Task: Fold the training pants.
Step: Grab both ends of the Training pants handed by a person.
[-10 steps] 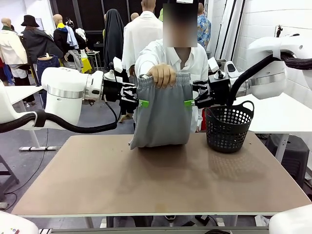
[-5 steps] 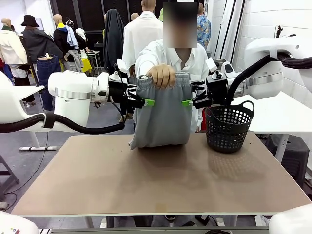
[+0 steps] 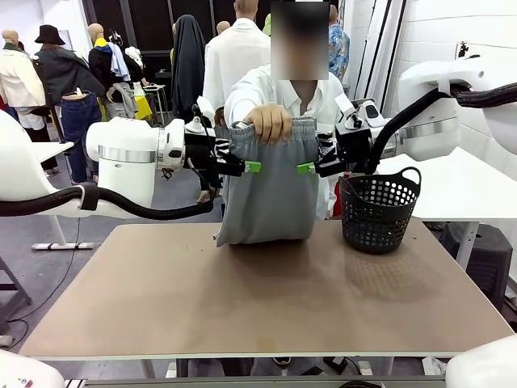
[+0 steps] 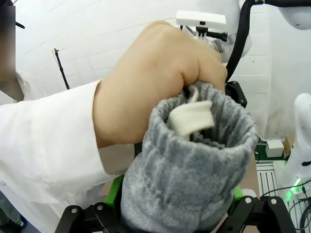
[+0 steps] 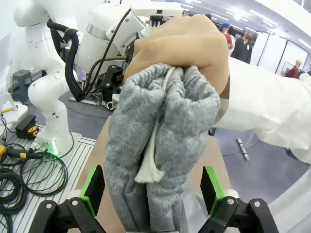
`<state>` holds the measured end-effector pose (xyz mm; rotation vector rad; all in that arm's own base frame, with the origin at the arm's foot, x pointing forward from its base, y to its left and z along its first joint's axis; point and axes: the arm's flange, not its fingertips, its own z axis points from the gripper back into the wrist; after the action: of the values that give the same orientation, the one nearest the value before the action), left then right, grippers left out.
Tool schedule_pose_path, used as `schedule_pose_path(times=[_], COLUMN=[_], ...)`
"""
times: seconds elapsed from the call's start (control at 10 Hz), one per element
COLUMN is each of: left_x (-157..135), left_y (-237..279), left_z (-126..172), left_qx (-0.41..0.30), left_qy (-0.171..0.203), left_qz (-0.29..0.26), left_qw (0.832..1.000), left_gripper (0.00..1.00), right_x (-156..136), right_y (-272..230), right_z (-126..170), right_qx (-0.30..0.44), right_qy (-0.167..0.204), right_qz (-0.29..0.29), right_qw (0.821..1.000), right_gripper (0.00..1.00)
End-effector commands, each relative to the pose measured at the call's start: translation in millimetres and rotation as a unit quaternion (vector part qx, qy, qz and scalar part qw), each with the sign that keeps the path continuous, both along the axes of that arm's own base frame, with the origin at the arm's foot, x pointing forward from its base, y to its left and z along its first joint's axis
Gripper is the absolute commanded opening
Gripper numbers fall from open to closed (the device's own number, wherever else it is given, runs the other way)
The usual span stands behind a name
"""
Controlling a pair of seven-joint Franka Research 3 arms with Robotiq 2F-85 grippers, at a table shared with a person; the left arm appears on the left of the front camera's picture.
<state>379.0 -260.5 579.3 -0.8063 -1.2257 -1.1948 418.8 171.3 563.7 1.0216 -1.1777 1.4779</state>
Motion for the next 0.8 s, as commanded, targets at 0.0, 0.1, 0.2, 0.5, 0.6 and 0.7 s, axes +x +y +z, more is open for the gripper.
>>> schedule_pose_path(times=[0.0,0.1,0.2,0.5,0.6,0.7], left_x=[5.5,7.2,9.3,10.3,10.1,10.3], left_y=[-6.1,-8.1,-10.9,-12.7,-12.9,-13.0], left_z=[-3.9,-4.0,-5.7,-5.9,-5.8,-4.2], left_qx=[-0.026,-0.034,-0.034,-0.035,-0.037,-0.041], left_qy=[-0.022,-0.024,-0.020,-0.033,-0.034,-0.035], left_qz=[0.001,-0.001,-0.009,-0.015,-0.018,-0.020], left_qw=[0.999,0.999,0.999,0.999,0.999,0.998], left_gripper=[1.00,1.00,1.00,0.95,0.75,0.56], right_x=[6.9,8.6,9.6,12.7,13.2,13.9], right_y=[6.1,5.8,5.2,6.0,5.4,8.2], right_z=[3.0,2.3,1.3,5.0,5.7,6.6], right_qx=[0.023,0.031,0.036,0.051,0.049,0.047], right_qy=[0.003,0.006,0.008,0.019,0.023,0.027], right_qz=[0.002,0.002,0.005,0.002,0.003,0.005], right_qw=[1.000,1.000,0.999,0.999,0.999,0.998], right_gripper=[1.00,1.00,1.00,0.89,0.70,0.50])
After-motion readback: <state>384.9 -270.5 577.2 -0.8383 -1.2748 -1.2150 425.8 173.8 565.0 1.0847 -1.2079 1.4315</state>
